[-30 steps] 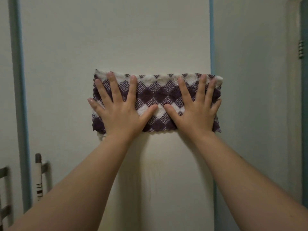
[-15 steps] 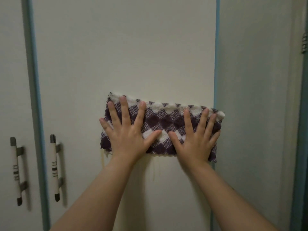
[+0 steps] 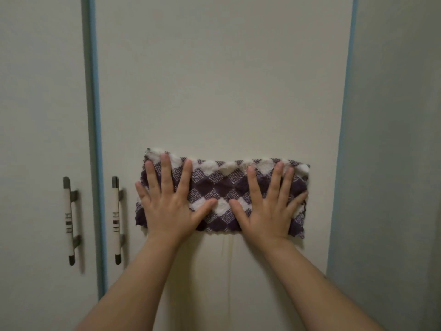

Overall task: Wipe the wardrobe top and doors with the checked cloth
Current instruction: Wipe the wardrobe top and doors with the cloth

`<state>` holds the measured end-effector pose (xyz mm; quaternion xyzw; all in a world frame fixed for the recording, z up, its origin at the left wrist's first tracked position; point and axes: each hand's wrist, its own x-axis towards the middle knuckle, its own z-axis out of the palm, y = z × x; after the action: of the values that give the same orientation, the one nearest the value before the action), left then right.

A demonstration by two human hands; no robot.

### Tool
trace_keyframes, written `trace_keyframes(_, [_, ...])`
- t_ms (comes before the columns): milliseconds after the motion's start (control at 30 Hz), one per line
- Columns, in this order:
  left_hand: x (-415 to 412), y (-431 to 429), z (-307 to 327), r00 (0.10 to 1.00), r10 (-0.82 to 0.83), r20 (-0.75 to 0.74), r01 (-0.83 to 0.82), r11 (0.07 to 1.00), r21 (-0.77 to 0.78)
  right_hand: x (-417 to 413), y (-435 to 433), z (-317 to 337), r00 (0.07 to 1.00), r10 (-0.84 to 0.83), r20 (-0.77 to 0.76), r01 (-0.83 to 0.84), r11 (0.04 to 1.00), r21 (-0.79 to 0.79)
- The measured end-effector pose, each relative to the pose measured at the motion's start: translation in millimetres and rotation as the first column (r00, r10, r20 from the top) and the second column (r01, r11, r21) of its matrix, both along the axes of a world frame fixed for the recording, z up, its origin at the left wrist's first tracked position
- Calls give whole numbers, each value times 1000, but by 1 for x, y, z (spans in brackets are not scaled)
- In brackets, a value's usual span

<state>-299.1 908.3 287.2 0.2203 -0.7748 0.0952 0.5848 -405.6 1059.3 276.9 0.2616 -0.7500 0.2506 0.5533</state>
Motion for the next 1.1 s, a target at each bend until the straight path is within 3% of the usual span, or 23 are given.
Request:
trace_keyframes(267, [23, -34, 1, 1000, 28, -13, -29, 999, -38, 18, -37, 2, 994, 50, -99, -49, 999, 11])
trace_keyframes(600, [9, -23, -19, 996, 31, -86, -38, 996, -77, 5, -20, -12, 982, 60, -177, -46, 996, 82])
trace_keyframes(1100, [-47, 64, -36, 998, -35, -47, 25, 980, -198, -42, 70, -47, 998, -66, -10, 66, 997, 29])
